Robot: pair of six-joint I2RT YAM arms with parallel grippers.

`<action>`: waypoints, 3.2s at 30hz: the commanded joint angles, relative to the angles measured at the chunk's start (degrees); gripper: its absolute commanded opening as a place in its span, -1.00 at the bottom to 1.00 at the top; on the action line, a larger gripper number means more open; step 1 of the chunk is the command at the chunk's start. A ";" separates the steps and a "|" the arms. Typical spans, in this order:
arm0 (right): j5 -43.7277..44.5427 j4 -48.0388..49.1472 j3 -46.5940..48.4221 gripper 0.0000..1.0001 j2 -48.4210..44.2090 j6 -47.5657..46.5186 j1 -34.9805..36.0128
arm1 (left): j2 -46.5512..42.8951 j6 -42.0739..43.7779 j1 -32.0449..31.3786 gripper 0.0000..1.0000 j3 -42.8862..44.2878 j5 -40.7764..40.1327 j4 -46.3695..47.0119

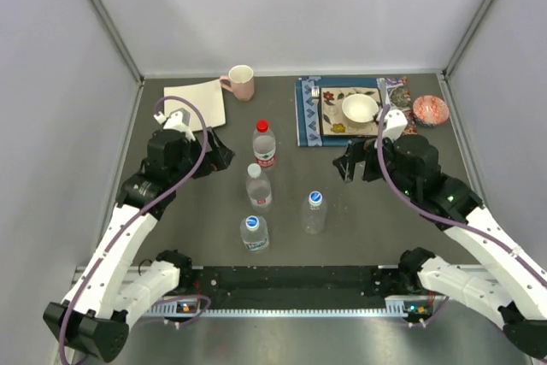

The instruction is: Unscrew the bottle caps

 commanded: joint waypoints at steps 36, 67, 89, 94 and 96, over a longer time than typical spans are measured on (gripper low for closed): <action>9.62 3.85 -3.96 0.11 9.40 3.60 27.89 | -13.11 5.97 0.27 0.96 -6.72 -5.93 -0.41; 9.56 -9.59 37.60 -1.00 12.38 6.58 15.34 | 2.70 7.47 -0.52 0.97 25.27 21.20 13.55; -35.37 -3.62 42.17 -1.00 17.04 17.57 1.35 | 14.57 18.71 -17.30 0.98 34.06 45.05 12.00; -35.73 -2.66 43.06 -1.00 17.83 16.96 1.26 | 15.81 19.68 -19.50 0.98 33.54 46.19 11.37; -35.38 -1.69 42.97 -1.00 17.66 16.87 1.26 | 15.81 20.29 -20.12 0.98 32.75 45.76 11.37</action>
